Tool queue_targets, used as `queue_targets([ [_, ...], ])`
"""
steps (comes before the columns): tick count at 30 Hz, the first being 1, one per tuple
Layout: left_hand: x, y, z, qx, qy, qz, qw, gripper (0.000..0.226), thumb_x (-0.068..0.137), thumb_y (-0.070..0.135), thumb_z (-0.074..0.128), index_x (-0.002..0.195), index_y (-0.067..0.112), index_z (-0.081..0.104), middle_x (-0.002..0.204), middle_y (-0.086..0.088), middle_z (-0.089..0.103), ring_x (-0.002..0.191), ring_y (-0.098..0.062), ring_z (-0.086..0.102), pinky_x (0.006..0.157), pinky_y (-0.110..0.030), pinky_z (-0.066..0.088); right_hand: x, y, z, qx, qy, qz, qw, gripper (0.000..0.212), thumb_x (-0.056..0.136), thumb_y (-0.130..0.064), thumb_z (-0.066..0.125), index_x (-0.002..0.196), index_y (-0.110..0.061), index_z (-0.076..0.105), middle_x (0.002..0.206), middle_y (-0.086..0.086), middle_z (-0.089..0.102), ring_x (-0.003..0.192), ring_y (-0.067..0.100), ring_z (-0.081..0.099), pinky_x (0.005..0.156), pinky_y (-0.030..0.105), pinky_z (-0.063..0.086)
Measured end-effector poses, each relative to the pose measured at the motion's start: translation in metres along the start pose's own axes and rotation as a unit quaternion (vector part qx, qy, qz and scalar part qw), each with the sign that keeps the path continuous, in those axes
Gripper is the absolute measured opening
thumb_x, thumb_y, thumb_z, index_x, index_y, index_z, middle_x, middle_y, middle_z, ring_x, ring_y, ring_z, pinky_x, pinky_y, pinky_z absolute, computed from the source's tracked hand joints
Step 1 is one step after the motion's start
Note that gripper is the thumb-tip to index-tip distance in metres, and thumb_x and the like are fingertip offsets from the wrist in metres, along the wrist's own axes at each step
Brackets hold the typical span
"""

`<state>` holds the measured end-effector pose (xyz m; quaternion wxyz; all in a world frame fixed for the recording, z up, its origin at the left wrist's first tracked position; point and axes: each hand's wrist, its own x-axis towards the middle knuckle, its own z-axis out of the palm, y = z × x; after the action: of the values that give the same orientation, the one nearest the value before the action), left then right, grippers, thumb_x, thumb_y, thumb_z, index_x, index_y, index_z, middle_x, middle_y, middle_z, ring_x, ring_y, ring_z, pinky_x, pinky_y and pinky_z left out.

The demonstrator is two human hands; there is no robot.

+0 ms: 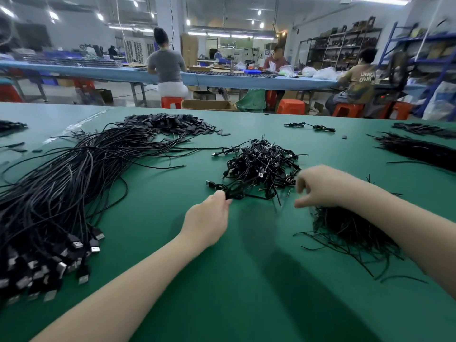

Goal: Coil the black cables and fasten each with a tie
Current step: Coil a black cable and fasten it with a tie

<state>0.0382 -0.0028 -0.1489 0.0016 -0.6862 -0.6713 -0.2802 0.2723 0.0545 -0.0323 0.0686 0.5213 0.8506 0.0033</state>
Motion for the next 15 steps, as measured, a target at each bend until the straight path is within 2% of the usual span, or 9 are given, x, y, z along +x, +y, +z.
queue_targets([
  [2,0.001,-0.008,0.001,-0.127,-0.02,-0.024,0.991,0.035,0.103,0.035,0.029,0.074,0.016,0.029,0.064,0.001,0.039,0.057,-0.023,0.038,0.057,-0.036,0.029,-0.002,0.005,0.017,-0.018,-0.069,-0.004,0.997,0.032,0.074,-0.05,0.075,0.094,-0.026,0.068,0.083,-0.014,0.06,0.08,0.007,0.059,0.082,0.029,0.054],
  [4,0.002,-0.011,0.0,-0.211,-0.015,-0.032,0.977,0.038,0.103,0.035,0.031,0.073,0.011,0.031,0.063,-0.003,0.038,0.057,-0.021,0.032,0.058,-0.036,0.03,-0.003,0.003,0.036,-0.026,-0.092,-0.015,0.995,0.025,0.074,-0.048,0.076,0.088,-0.029,0.069,0.079,-0.016,0.06,0.077,0.006,0.06,0.077,0.028,0.054],
  [8,-0.001,-0.015,0.0,-0.265,-0.014,-0.056,0.963,0.043,0.103,0.036,0.032,0.081,-0.001,0.037,0.071,-0.009,0.042,0.062,-0.018,0.035,0.061,-0.036,0.032,0.001,0.009,0.048,0.004,-0.103,-0.036,0.994,0.014,0.078,-0.04,0.075,0.079,-0.031,0.065,0.078,-0.016,0.063,0.073,0.001,0.058,0.069,0.019,0.048],
  [12,0.001,-0.017,0.0,-0.3,-0.035,-0.067,0.951,0.043,0.103,0.035,0.033,0.084,-0.004,0.035,0.072,-0.01,0.039,0.065,-0.019,0.035,0.063,-0.038,0.033,0.005,0.01,0.049,0.001,-0.141,-0.06,0.988,0.009,0.087,-0.037,0.066,0.088,-0.029,0.062,0.087,-0.014,0.062,0.079,0.005,0.056,0.073,0.02,0.044],
  [15,0.002,-0.02,0.001,-0.335,-0.05,-0.077,0.938,0.043,0.103,0.035,0.033,0.086,-0.004,0.037,0.074,-0.01,0.04,0.066,-0.019,0.035,0.063,-0.038,0.033,0.004,0.009,0.05,-0.004,-0.111,-0.085,0.99,0.008,0.092,-0.033,0.06,0.087,-0.029,0.055,0.092,-0.011,0.061,0.084,0.009,0.057,0.079,0.023,0.047],
])
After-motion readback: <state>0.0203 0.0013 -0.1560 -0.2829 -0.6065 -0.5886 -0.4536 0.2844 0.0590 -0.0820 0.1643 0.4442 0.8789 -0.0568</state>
